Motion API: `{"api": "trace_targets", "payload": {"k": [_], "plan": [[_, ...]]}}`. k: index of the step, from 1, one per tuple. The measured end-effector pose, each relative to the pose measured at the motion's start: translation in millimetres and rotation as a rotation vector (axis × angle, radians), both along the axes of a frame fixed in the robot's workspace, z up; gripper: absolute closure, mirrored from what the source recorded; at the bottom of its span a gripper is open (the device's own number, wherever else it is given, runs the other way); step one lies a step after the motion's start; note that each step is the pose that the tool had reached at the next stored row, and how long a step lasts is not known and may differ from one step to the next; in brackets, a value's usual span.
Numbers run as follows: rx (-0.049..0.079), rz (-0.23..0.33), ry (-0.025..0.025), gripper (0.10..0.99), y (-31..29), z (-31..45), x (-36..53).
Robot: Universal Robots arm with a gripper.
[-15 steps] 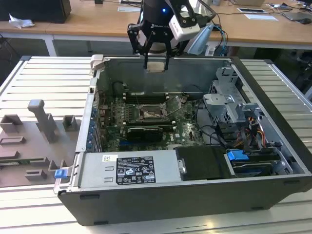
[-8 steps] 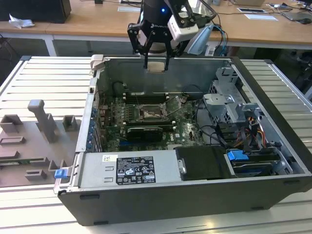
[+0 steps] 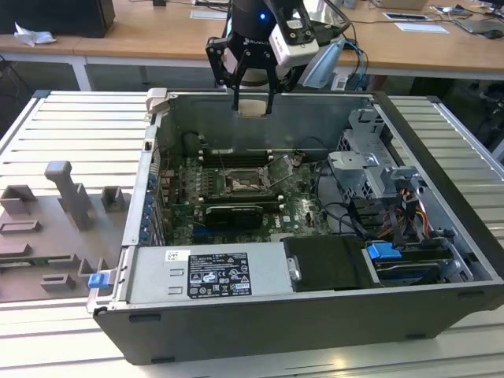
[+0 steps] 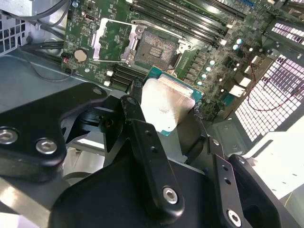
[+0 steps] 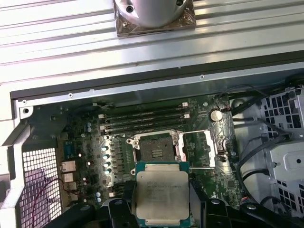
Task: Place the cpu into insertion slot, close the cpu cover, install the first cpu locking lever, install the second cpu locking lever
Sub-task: 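Place the cpu into insertion slot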
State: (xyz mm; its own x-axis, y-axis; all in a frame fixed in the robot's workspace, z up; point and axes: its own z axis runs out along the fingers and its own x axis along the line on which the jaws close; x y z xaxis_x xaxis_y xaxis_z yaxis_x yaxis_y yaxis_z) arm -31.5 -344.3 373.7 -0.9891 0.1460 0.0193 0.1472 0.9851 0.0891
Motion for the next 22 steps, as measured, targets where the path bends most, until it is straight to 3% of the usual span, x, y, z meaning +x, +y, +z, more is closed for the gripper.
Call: {"api": "trace_targets", "payload": {"k": [15, 22], "plan": [[0.0, -0.036, 0.0, 0.549, 0.0, 0.0, 0.0], [0.0, -0.089, 0.0001, 0.549, 0.0, -0.5, 0.0]]}}
